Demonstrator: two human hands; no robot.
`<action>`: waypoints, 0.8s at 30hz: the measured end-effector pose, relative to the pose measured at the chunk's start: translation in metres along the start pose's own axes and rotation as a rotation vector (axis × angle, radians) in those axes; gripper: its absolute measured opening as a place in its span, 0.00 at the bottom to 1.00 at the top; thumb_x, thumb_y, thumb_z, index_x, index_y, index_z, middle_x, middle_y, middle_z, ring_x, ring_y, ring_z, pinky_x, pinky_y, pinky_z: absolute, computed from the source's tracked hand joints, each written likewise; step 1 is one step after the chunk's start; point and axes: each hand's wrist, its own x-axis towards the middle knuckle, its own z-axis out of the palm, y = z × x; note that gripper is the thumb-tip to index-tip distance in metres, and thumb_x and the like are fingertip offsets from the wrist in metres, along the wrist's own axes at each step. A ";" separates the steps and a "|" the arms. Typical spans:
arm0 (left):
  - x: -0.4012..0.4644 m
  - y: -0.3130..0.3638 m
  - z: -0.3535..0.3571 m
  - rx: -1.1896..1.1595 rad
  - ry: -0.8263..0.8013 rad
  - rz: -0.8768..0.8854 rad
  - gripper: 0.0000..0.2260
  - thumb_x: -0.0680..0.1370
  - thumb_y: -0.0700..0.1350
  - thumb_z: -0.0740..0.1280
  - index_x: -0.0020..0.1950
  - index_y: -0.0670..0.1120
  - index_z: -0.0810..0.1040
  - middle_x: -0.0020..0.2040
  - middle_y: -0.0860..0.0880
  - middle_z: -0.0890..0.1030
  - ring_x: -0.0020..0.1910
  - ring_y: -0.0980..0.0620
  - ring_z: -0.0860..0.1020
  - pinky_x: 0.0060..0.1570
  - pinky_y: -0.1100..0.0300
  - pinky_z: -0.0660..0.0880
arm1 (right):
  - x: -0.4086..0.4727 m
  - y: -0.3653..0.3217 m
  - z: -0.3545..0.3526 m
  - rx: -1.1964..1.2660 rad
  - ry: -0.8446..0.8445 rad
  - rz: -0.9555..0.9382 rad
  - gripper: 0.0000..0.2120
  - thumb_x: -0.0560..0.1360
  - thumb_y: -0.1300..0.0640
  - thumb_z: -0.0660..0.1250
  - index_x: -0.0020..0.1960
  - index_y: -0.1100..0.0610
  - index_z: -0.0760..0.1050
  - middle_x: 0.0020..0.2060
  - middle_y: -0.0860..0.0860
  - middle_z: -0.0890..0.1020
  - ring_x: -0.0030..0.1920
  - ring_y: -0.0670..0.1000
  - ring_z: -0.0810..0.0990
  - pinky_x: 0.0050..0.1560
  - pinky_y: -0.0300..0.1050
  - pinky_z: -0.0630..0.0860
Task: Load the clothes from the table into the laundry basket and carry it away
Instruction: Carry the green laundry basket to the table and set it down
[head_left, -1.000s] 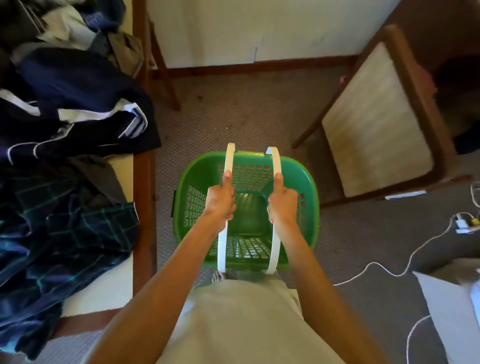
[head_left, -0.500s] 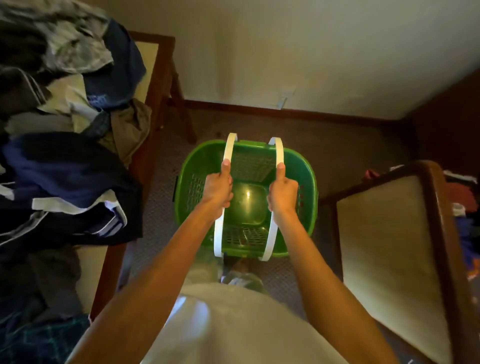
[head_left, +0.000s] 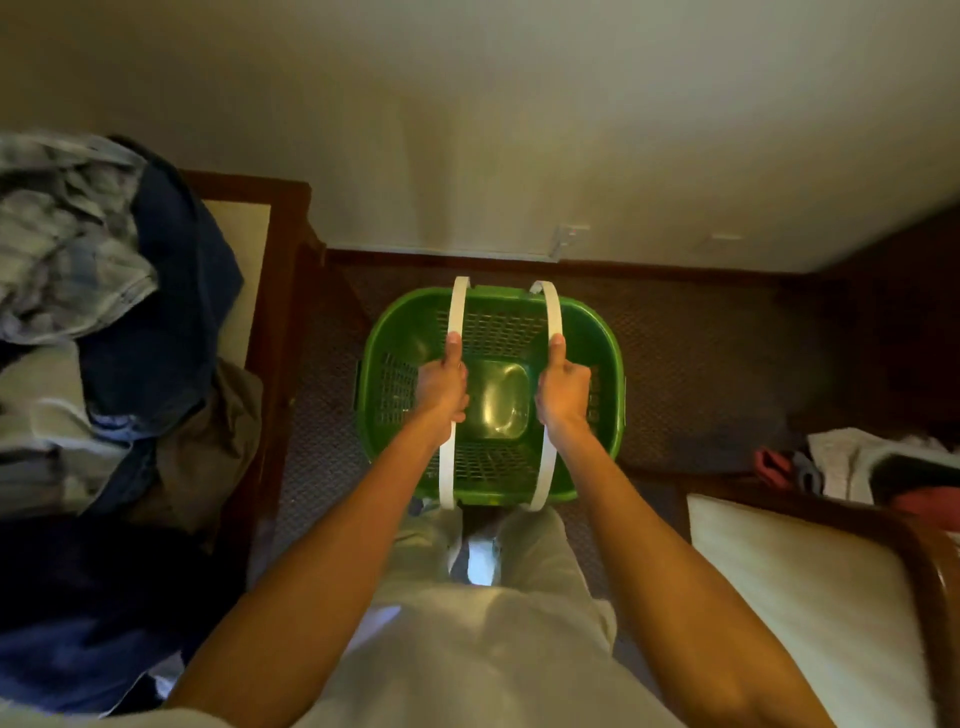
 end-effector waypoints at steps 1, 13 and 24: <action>0.011 0.008 0.004 0.007 0.011 -0.008 0.25 0.80 0.68 0.57 0.32 0.50 0.65 0.25 0.53 0.64 0.20 0.56 0.61 0.21 0.65 0.56 | 0.012 -0.006 0.005 0.000 -0.001 0.010 0.27 0.80 0.36 0.58 0.31 0.53 0.68 0.24 0.47 0.69 0.25 0.48 0.67 0.28 0.46 0.65; 0.098 0.027 0.026 0.058 0.169 -0.014 0.24 0.81 0.67 0.57 0.37 0.49 0.70 0.28 0.51 0.68 0.25 0.54 0.66 0.25 0.62 0.63 | 0.104 -0.018 0.018 -0.047 -0.063 0.162 0.27 0.79 0.33 0.58 0.35 0.55 0.69 0.28 0.51 0.69 0.27 0.50 0.67 0.29 0.47 0.65; 0.132 0.020 -0.013 0.689 0.592 0.553 0.15 0.85 0.43 0.59 0.71 0.46 0.75 0.58 0.39 0.81 0.50 0.39 0.82 0.46 0.48 0.81 | 0.167 -0.012 -0.036 -0.893 0.175 -0.329 0.23 0.77 0.63 0.65 0.72 0.54 0.69 0.61 0.60 0.74 0.59 0.61 0.76 0.59 0.62 0.76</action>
